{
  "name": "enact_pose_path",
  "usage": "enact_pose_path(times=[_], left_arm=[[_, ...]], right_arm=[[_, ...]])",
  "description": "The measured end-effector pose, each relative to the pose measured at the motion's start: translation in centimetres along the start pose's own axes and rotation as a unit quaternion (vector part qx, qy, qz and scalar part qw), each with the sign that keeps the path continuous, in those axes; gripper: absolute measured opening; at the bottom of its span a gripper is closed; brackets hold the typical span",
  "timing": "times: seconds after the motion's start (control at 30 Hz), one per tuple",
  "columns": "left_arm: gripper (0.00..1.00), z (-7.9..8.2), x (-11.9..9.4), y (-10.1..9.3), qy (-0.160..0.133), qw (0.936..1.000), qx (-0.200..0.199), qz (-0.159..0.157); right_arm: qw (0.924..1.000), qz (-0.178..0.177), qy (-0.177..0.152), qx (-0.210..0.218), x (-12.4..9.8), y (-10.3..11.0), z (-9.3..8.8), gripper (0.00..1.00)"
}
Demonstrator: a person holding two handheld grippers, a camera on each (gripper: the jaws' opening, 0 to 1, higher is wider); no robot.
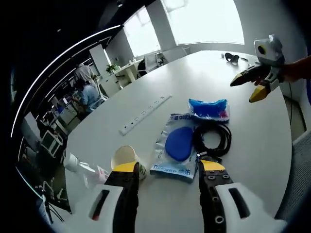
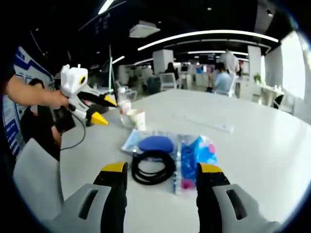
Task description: Arrange the tabletop items into an orderly group along one side of the table until the central work area is clear of visible clutter.
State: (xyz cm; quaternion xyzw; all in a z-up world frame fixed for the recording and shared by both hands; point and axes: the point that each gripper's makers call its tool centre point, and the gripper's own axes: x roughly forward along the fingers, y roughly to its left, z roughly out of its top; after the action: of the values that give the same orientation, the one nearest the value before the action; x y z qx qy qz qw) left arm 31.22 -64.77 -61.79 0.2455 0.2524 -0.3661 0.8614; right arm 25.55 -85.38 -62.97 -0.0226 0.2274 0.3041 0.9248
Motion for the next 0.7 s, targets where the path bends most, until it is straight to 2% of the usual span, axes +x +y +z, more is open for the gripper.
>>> enact_pose_path(times=[0.13,0.37,0.5,0.7], left_arm=[[0.55,-0.3,-0.1,-0.7,0.000,1.0000,-0.003,-0.003],[0.69,-0.6,-0.5,-1.2,-0.008,0.9990,-0.044,0.001],[0.75,-1.0,-0.5,-1.6,-0.006,0.9991,-0.042,0.002],[0.85,-1.4,-0.9,-2.3,-0.005,0.9983,-0.058,-0.001]], right_arm=[[0.9999,-0.006,0.010,-0.004,0.7,-0.2,-0.2,0.54],[0.9995,-0.022,0.022,0.003,2.0,-1.1,-0.6,0.54],[0.9993,-0.023,0.029,0.002,2.7,-1.1,-0.9,0.55],[0.9989,-0.031,0.034,0.008,3.6,-1.5,-1.0,0.59]])
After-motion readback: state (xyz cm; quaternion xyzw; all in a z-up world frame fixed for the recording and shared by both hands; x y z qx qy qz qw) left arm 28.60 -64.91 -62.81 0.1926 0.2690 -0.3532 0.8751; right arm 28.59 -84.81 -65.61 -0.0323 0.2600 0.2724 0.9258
